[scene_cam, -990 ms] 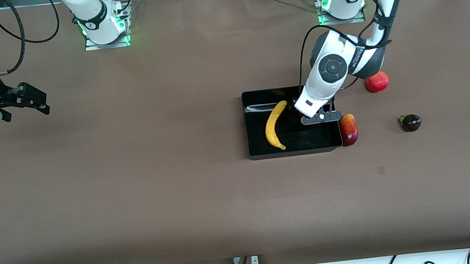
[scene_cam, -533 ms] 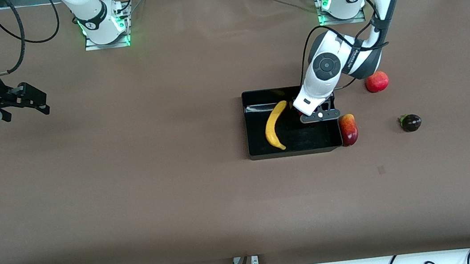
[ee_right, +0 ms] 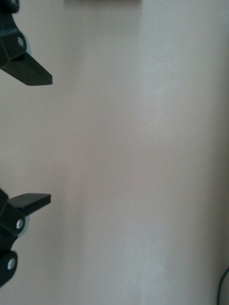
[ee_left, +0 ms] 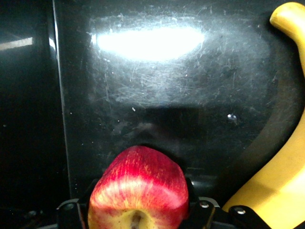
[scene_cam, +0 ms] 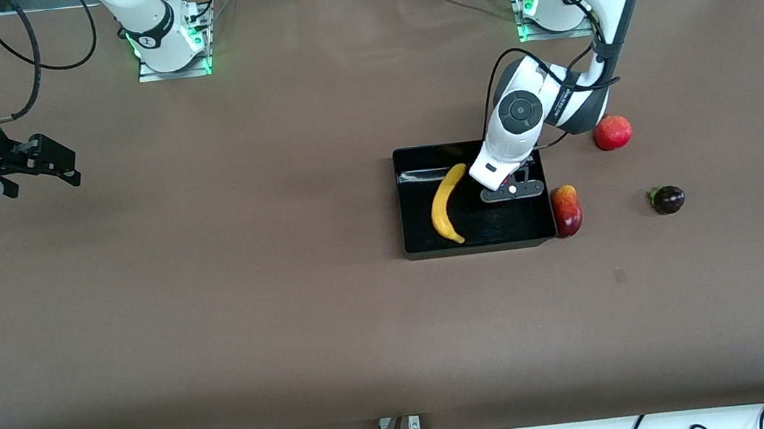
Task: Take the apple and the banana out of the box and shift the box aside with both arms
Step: 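Lift the apple out of the tray and carry it beside the mango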
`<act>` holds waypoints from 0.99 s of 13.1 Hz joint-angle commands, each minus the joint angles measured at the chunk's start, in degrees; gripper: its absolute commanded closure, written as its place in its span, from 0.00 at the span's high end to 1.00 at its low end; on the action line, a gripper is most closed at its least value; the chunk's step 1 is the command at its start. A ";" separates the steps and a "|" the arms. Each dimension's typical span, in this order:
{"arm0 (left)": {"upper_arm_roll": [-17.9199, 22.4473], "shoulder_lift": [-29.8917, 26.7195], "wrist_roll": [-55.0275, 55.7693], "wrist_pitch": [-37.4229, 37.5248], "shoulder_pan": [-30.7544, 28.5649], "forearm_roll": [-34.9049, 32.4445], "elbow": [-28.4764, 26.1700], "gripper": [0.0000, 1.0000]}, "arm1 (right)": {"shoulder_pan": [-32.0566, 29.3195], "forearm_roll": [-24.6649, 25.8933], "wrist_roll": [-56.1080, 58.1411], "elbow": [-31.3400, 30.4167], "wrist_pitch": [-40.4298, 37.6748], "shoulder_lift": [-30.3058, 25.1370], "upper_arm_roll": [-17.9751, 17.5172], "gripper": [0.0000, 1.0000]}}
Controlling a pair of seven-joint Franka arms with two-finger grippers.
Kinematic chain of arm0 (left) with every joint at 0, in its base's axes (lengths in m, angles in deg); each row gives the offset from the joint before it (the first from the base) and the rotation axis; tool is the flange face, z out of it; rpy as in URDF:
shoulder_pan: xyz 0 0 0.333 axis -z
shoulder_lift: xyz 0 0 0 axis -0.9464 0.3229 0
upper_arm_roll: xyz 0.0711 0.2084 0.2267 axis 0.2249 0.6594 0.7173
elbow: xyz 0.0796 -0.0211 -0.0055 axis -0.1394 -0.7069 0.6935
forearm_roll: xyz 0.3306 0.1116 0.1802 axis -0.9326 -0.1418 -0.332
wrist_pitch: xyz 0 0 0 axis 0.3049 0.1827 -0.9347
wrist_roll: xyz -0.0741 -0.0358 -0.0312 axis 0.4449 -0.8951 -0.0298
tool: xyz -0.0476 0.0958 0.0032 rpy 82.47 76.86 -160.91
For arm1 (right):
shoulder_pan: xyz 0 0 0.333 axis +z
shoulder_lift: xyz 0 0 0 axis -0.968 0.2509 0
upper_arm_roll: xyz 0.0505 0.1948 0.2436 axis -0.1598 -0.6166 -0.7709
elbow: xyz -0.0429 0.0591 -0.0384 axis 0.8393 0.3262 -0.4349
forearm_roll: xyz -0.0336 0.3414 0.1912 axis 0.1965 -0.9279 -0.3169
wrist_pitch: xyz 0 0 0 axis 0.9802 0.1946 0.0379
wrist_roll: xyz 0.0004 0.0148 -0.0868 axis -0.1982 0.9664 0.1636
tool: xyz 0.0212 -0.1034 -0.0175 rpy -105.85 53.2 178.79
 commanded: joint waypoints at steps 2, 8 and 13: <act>0.29 -4.74 0.56 5.96 -0.30 -1.47 2.41 0.23 | -0.32 0.22 0.08 0.91 -0.36 0.23 -0.37 1.00; 0.99 -8.52 -11.97 33.42 -6.77 -1.55 15.18 0.24 | -0.32 0.22 0.08 0.91 -0.36 0.23 -0.37 1.00; 0.47 -13.19 -30.28 21.96 -17.33 -4.62 1.59 0.24 | -0.32 0.22 0.08 0.91 -0.36 0.23 -0.37 1.00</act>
